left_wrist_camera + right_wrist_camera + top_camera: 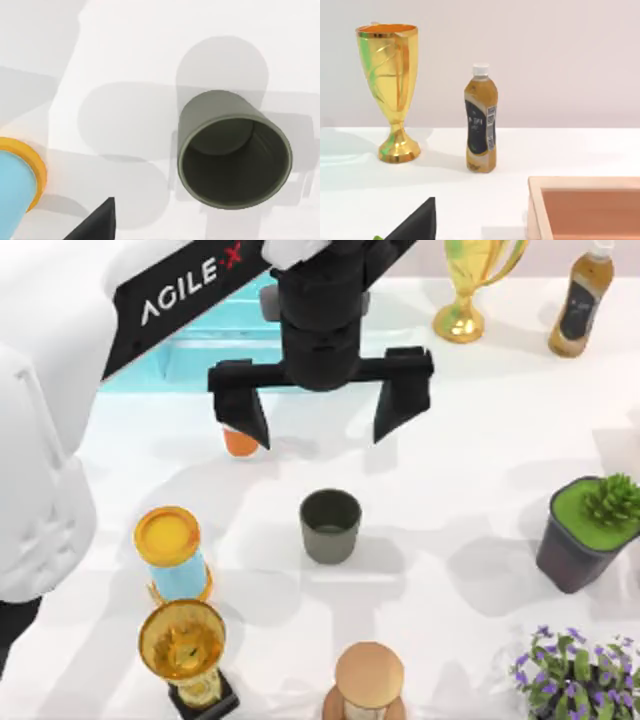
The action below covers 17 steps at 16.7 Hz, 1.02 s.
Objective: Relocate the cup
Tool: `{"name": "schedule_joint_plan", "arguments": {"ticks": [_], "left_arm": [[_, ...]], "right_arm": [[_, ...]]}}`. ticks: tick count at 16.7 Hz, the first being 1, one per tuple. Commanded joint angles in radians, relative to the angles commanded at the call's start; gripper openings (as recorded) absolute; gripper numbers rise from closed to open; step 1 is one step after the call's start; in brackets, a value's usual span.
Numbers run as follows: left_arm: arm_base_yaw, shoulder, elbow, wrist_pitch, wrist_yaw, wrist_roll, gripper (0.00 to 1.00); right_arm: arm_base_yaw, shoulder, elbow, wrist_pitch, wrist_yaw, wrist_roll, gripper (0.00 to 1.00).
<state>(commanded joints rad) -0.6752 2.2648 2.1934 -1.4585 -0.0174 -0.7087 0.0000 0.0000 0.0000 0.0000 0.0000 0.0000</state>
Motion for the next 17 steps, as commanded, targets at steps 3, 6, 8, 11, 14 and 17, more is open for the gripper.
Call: {"name": "schedule_joint_plan", "arguments": {"ticks": [3,6,8,11,14,17], "left_arm": [[-0.064,0.074,0.099,-0.060,0.017,-0.010,1.00],[-0.077,0.088,0.118,-0.072,0.021,-0.013,1.00],[-0.077,0.088,0.118,-0.072,0.021,-0.013,1.00],[-0.074,0.086,0.100,-0.054,0.020,-0.011,1.00],[-0.074,0.085,-0.002,0.045,0.021,-0.009,1.00],[-0.074,0.085,-0.162,0.207,0.021,-0.009,1.00]], "right_arm": [[0.000,0.000,0.000,0.000,0.000,0.000,1.00],[0.000,0.000,0.000,0.000,0.000,0.000,1.00],[0.000,0.000,0.000,0.000,0.000,0.000,1.00],[0.000,0.000,0.000,0.000,0.000,0.000,1.00],[0.000,0.000,0.000,0.000,0.000,0.000,1.00],[0.000,0.000,0.000,0.000,0.000,0.000,1.00]]}}
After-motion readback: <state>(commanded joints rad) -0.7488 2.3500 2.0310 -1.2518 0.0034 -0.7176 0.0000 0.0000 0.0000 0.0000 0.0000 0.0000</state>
